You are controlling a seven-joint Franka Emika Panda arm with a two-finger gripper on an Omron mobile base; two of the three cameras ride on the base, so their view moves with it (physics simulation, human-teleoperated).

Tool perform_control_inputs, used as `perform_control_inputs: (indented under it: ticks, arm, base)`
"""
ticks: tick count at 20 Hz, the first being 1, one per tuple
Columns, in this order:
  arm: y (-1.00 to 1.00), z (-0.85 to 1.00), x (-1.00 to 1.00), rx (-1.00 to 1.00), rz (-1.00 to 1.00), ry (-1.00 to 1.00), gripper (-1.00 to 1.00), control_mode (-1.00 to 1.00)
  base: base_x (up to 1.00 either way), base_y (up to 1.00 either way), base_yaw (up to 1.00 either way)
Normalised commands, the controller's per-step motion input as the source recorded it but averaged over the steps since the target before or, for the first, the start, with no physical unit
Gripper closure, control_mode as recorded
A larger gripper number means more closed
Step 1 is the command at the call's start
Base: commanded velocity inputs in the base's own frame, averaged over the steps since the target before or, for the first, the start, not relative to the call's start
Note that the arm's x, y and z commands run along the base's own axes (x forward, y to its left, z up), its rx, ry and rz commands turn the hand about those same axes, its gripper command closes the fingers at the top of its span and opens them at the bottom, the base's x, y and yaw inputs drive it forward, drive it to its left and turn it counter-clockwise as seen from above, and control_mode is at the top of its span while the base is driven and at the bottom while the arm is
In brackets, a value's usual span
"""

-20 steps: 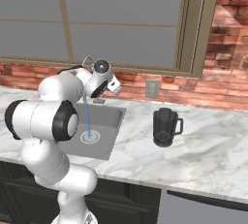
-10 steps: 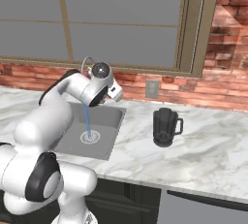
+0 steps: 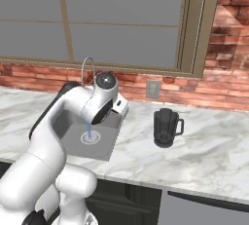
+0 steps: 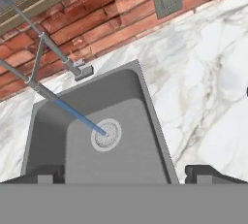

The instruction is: Turn on the sink faucet and place the jug under the water for a few seconds to fill it up.

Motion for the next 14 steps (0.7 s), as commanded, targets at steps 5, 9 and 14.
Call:
perform_control_inputs:
  ticks: [5, 9, 14]
  arm:
    - [0.0, 0.0, -0.14, -0.01, 0.03, 0.0, -1.0, -1.0]
    - [-0.53, 0.0, -0.1, 0.0, 0.0, 0.0, -1.0, -1.0]
    - [-1.0, 0.0, -0.41, 0.02, 0.0, 0.0, -1.0, -1.0]
  base:
    - [0.0, 0.0, 0.0]
    - [0.0, 0.0, 0.0]
    - [0.0, 0.0, 0.0]
